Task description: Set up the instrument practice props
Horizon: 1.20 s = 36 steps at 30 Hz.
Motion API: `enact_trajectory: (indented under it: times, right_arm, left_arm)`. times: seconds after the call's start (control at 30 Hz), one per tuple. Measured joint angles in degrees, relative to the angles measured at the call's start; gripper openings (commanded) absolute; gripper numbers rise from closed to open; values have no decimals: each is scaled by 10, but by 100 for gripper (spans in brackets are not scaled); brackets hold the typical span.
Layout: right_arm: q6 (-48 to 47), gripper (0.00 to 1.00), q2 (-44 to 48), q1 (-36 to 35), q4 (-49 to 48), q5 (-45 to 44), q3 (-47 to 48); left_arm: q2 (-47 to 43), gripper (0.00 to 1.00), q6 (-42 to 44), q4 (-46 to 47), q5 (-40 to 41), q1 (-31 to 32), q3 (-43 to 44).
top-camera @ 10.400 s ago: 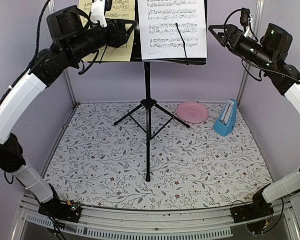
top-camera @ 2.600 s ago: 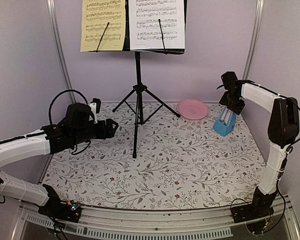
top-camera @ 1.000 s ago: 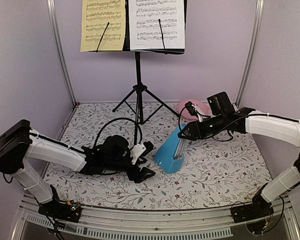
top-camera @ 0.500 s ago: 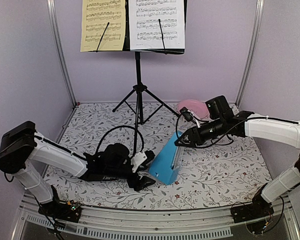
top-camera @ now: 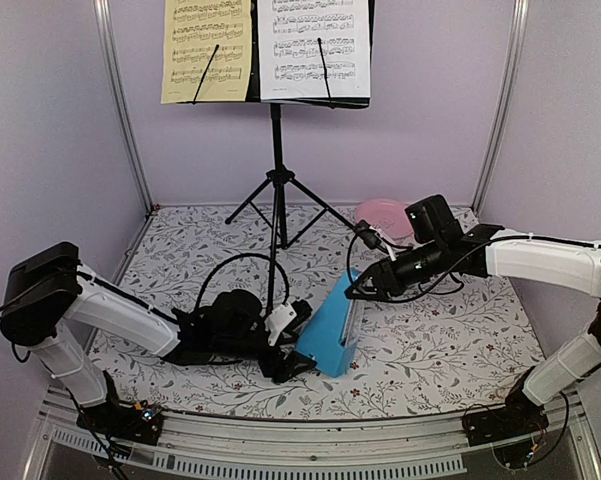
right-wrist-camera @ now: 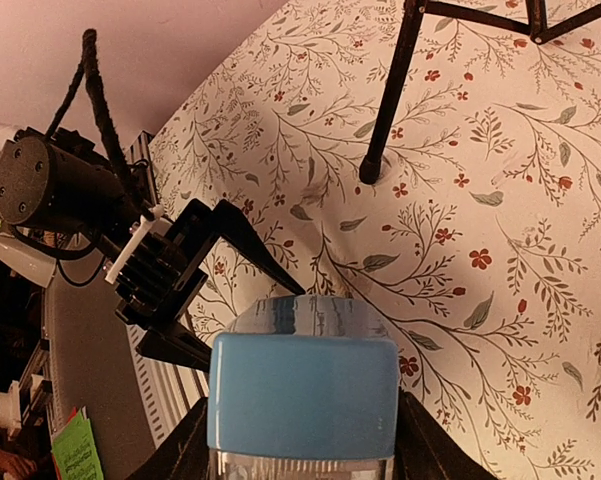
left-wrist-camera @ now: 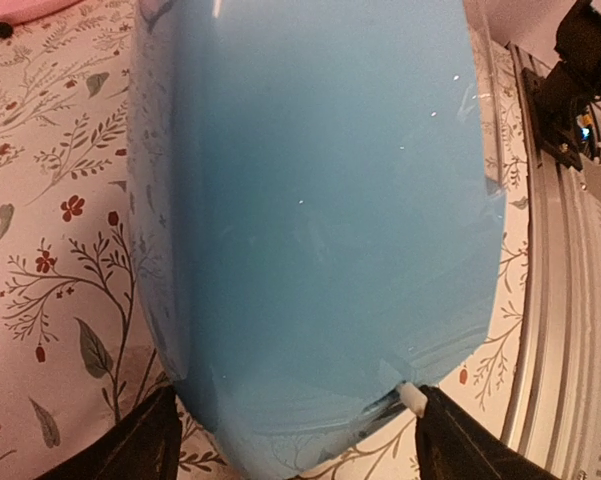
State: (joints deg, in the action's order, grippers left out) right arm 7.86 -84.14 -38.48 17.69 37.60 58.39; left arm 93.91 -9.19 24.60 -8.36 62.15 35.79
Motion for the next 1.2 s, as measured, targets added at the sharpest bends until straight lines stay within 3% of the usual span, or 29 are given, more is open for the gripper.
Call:
enact_trajectory:
  times: [0.43, 0.73, 0.93, 1.2]
  right_arm:
    - [-2, 10, -5, -2, 3, -4, 0]
    - [-2, 10, -5, -3, 9, -14, 2]
    - [0, 12, 0, -9, 30, -79, 24]
    - [40, 14, 26, -18, 51, -251, 49]
  left_arm:
    - [7, 75, -20, 2, 1, 3, 0]
    - [7, 81, -21, 2, 3, 3, 0]
    - [-54, 83, -26, 3, 61, 5, -39]
    - [-126, 83, -30, 18, 162, 5, -59]
